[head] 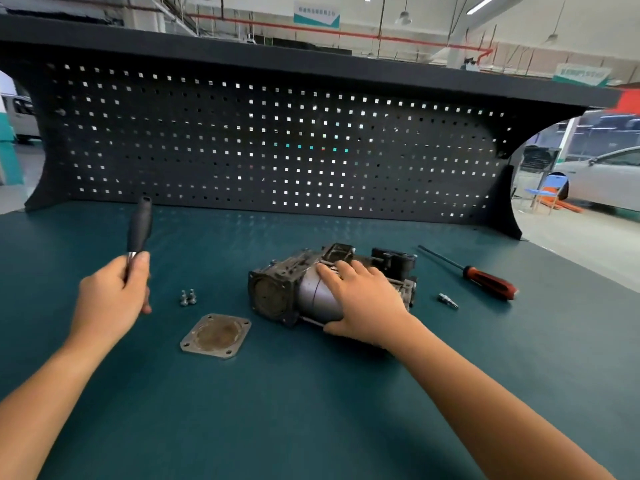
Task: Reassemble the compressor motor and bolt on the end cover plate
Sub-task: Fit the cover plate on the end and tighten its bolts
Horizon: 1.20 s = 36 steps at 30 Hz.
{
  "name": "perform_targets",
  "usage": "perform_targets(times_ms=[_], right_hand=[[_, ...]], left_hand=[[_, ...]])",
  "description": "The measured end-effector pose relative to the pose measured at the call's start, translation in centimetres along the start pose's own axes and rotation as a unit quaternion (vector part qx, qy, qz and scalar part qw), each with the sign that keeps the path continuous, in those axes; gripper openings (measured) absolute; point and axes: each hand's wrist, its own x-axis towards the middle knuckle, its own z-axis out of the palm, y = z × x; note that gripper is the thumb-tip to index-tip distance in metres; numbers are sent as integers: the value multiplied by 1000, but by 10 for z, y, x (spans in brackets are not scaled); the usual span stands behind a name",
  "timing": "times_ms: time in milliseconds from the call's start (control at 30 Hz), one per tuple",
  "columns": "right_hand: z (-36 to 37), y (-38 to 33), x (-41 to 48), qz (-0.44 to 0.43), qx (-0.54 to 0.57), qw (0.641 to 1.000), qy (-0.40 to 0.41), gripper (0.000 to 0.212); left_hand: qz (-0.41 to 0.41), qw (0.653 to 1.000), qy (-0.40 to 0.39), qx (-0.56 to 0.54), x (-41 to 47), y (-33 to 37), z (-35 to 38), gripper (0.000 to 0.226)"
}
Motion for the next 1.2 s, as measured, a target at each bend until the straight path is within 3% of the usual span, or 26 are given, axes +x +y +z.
perform_targets(times_ms=[267,500,733,767,833,900,933,1033,1200], right_hand=[[-8,38,10,-61,45,994,-73,97],[7,67,19,2,32,997,-66,93],[21,53,15,79,50,995,-31,78],[20,43,13,80,76,994,-2,74],[15,17,7,49,136,980,138,63],[8,-16,1,-17,217,935,278,41],[4,-36,-1,-65,239,925,287,31],[10,-86,6,-173,225,950,128,30],[22,-113,32,-115,285,950,-57,56]], left_hand=[[-9,999,-25,-23,-4,4,-2,41],[-11,999,-36,-2,-7,13,-5,39],[-28,988,-94,122,-4,13,-6,34],[-31,984,-103,145,-3,11,-7,31],[-42,976,-115,181,-1,6,-7,23],[-59,969,-126,205,2,2,-7,20],[-67,964,-132,222,2,1,-7,20],[-49,933,-137,329,5,0,-5,25],[-59,909,-157,381,6,-2,0,30]])
